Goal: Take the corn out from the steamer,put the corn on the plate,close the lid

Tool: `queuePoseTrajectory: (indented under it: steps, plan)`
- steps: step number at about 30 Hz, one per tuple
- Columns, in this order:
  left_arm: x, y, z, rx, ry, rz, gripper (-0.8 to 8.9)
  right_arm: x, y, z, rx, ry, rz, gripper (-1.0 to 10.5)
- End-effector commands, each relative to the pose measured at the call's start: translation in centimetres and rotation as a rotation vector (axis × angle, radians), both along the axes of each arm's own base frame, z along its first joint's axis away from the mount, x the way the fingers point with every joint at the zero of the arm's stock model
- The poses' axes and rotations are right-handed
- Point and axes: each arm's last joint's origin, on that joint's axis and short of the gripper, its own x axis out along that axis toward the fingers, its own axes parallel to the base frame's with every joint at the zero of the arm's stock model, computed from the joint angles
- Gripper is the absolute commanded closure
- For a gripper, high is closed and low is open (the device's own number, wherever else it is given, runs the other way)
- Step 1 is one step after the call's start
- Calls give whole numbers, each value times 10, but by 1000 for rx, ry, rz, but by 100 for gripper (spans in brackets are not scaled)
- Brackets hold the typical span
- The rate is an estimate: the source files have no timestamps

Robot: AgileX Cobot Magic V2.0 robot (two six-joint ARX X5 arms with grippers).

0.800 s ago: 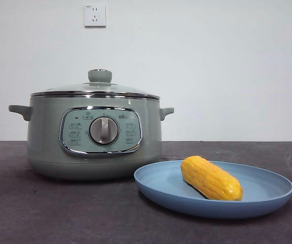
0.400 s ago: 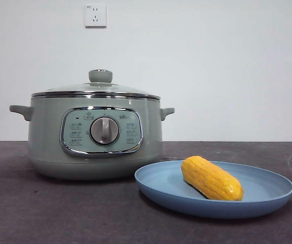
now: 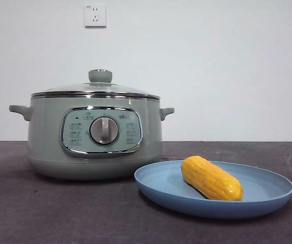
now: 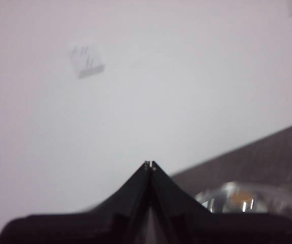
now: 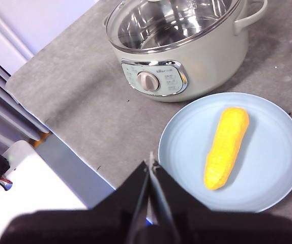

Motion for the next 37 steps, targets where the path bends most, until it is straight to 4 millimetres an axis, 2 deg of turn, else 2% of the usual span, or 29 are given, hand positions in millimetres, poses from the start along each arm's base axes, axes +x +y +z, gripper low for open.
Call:
queuePoseTrajectory:
  steps: [1,9,18,26,31,37]
  plan:
    - [-1,2,-35,-33,27,37,818,0,0,-2,-4,0,5,946]
    - [1,5,-121,-81,120,133,818,0,0,-2,-4,0,5,946]
    - [0,7,-181,-124,183,193,817,0,0,-2,-4,0,5,946]
    - [0,7,-211,-181,230,207,817,0,0,-2,-4,0,5,946]
    - [-1,8,-219,-211,322,225,817,0,0,-2,-4,0,5,946]
    - [-1,8,-219,-236,321,226,817,0,0,-2,-4,0,5,946]
